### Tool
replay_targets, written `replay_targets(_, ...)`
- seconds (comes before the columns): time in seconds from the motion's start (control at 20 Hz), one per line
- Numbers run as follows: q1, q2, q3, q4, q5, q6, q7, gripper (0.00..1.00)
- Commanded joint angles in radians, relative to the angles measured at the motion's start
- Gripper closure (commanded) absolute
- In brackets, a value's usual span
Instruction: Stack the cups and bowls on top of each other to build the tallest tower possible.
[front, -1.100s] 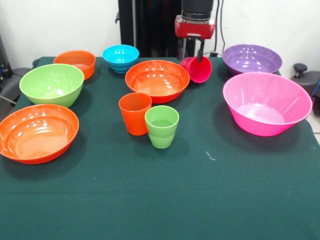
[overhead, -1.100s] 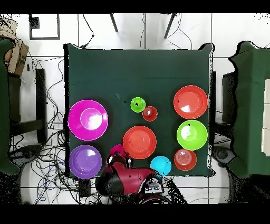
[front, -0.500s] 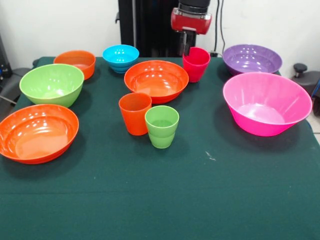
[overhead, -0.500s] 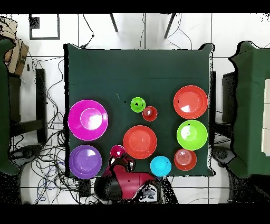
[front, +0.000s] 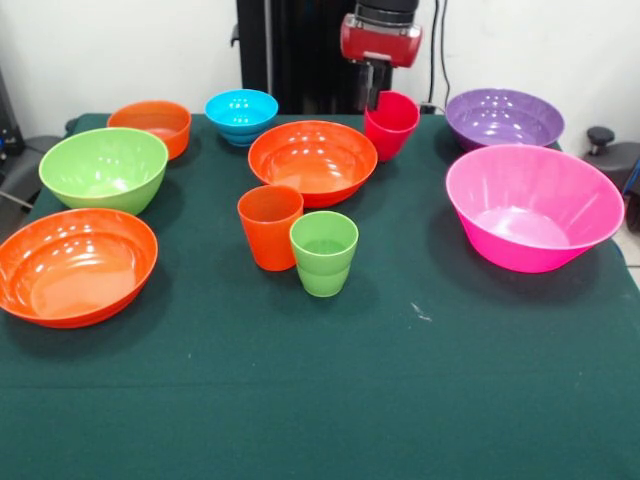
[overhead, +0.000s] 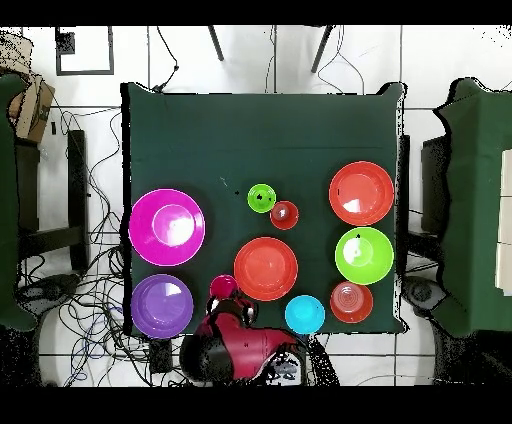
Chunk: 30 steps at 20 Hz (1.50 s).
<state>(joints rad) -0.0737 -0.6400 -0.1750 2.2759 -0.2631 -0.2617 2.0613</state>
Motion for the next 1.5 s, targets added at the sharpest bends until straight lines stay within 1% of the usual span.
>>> replay_targets(0.05, -0.062, -0.1, 0.108, 0.044, -0.051, 0.007, 0.142, 1.0)
replay_targets(0.1, -0.078, -0.137, 0.123, 0.057, -0.063, 0.032, 0.132, 1.0)
replay_targets(0.2, -0.117, -0.18, 0.162, 0.082, -0.082, 0.066, 0.124, 1.0)
replay_targets(0.25, -0.151, -0.237, 0.196, 0.098, -0.09, 0.107, 0.113, 1.0)
replay_targets(0.3, -0.179, -0.258, 0.227, 0.108, -0.099, 0.121, 0.109, 1.0)
replay_targets(0.35, -0.198, -0.271, 0.247, 0.114, -0.107, 0.131, 0.103, 1.0)
replay_targets(0.5, -0.23, -0.3, 0.283, 0.127, -0.109, 0.154, 0.09, 1.0)
replay_targets(0.7, -0.309, -0.352, 0.385, 0.159, -0.114, 0.18, 0.09, 1.0)
replay_targets(0.8, -0.351, -0.365, 0.437, 0.162, -0.117, 0.199, 0.076, 1.0)
replay_targets(1.05, -0.428, -0.404, 0.526, 0.155, -0.104, 0.252, 0.037, 1.0)
replay_targets(1.35, -0.493, -0.417, 0.593, 0.133, -0.114, 0.291, -0.007, 1.0)
replay_targets(1.5, -0.55, -0.426, 0.648, 0.122, -0.118, 0.328, -0.041, 1.0)
